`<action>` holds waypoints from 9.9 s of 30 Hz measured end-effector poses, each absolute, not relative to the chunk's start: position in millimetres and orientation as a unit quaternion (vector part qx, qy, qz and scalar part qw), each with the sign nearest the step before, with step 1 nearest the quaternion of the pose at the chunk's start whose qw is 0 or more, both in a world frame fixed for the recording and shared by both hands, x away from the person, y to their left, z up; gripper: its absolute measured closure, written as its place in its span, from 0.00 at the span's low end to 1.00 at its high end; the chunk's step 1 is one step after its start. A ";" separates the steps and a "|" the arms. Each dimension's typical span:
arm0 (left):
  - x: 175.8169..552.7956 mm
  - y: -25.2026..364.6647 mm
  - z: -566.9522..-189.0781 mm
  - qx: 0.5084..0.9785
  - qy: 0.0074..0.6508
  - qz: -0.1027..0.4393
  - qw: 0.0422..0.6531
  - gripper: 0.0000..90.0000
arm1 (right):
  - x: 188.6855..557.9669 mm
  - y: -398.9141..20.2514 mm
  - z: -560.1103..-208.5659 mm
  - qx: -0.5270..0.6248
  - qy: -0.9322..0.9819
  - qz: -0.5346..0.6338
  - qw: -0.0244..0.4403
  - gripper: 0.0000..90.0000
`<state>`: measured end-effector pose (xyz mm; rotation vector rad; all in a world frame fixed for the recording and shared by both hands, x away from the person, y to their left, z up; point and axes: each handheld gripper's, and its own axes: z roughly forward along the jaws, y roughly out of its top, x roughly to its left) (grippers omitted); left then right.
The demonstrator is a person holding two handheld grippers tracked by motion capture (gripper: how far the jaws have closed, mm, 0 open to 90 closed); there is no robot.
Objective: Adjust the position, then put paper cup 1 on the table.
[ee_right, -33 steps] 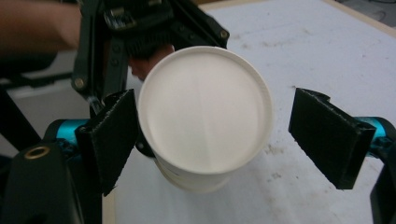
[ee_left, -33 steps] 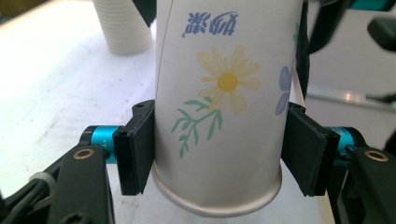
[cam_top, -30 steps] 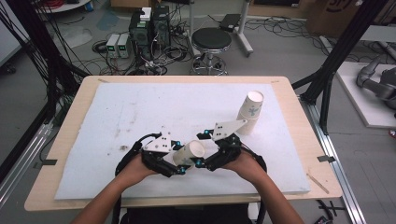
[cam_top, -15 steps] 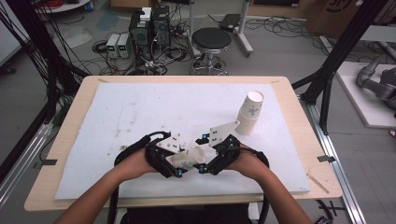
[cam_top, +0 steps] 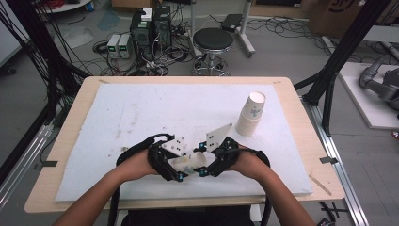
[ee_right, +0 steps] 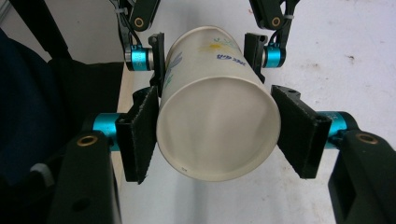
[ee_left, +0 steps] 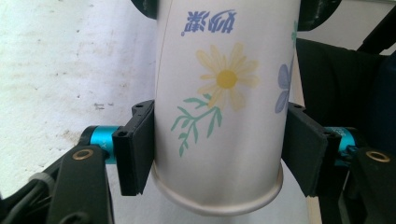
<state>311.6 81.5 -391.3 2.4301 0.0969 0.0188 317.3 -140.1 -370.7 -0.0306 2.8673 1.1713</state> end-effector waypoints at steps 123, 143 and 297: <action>307.5 94.8 -367.9 0.915 0.107 0.041 0.386 0.33 | 301.3 -145.9 -380.8 0.022 0.916 0.387 0.099 0.23; 306.7 82.4 -371.1 0.930 0.112 0.036 0.348 0.33 | 302.6 -115.9 -394.6 -0.001 0.946 0.310 0.098 0.37; 299.3 210.5 -436.0 0.678 0.333 0.157 0.636 0.18 | 318.9 -236.0 -419.3 0.339 0.798 0.462 0.185 0.24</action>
